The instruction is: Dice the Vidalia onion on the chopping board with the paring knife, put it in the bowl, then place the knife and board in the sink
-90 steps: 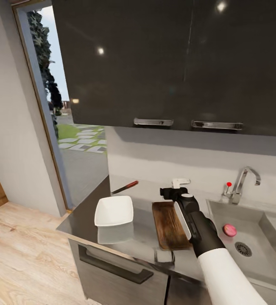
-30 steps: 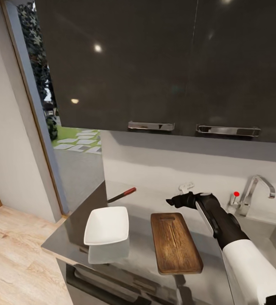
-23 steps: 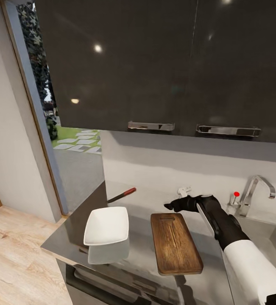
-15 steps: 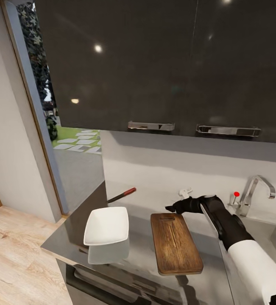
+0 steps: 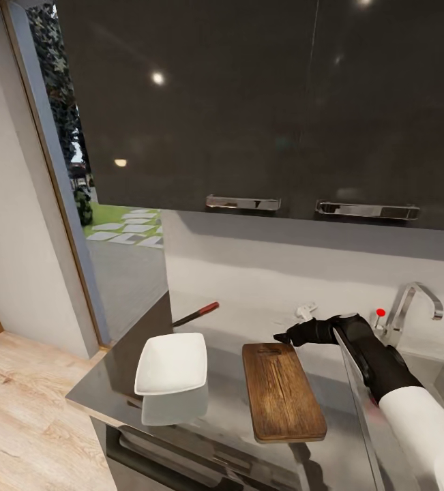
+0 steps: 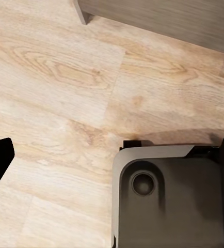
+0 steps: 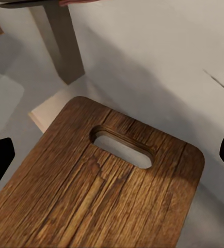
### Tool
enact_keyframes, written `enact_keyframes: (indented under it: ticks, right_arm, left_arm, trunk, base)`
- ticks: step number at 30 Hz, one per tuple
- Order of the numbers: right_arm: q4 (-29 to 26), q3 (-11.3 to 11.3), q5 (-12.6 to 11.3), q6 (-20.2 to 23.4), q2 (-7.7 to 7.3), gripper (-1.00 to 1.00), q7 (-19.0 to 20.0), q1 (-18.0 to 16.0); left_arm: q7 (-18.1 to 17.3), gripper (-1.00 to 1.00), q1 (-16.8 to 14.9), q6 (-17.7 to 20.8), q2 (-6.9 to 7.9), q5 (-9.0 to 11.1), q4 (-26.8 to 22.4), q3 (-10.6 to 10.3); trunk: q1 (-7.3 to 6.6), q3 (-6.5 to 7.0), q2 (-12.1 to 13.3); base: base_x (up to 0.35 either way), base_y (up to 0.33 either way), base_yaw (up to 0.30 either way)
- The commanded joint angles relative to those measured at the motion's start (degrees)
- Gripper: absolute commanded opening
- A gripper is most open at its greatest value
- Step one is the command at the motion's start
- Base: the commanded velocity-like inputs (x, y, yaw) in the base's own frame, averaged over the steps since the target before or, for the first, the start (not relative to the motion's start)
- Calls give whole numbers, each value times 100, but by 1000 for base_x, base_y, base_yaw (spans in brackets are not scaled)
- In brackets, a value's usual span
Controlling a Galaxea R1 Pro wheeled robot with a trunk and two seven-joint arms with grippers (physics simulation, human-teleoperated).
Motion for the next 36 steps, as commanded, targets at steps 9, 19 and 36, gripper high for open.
enact_keyframes:
  ticks: [9, 19, 36]
  right_arm:
    - [1, 14, 51, 11, 14, 100, 46, -2]
    - [54, 17, 50, 20, 31, 100, 45, -2]
    - [131, 17, 55, 11, 38, 100, 38, -2]
  left_arm:
    - [1, 100, 1, -14, 13, 5, -5, 4]
    - [1, 100, 1, -14, 15, 5, -5, 4]
    - [1, 100, 1, -14, 11, 5, 1, 4]
  trunk:
    - [2, -2, -4]
    - [2, -34, -4]
    - [2, -180, -4]
  base:
    - [74, 0, 0]
    - [53, 0, 0]
    - [1, 0, 0]
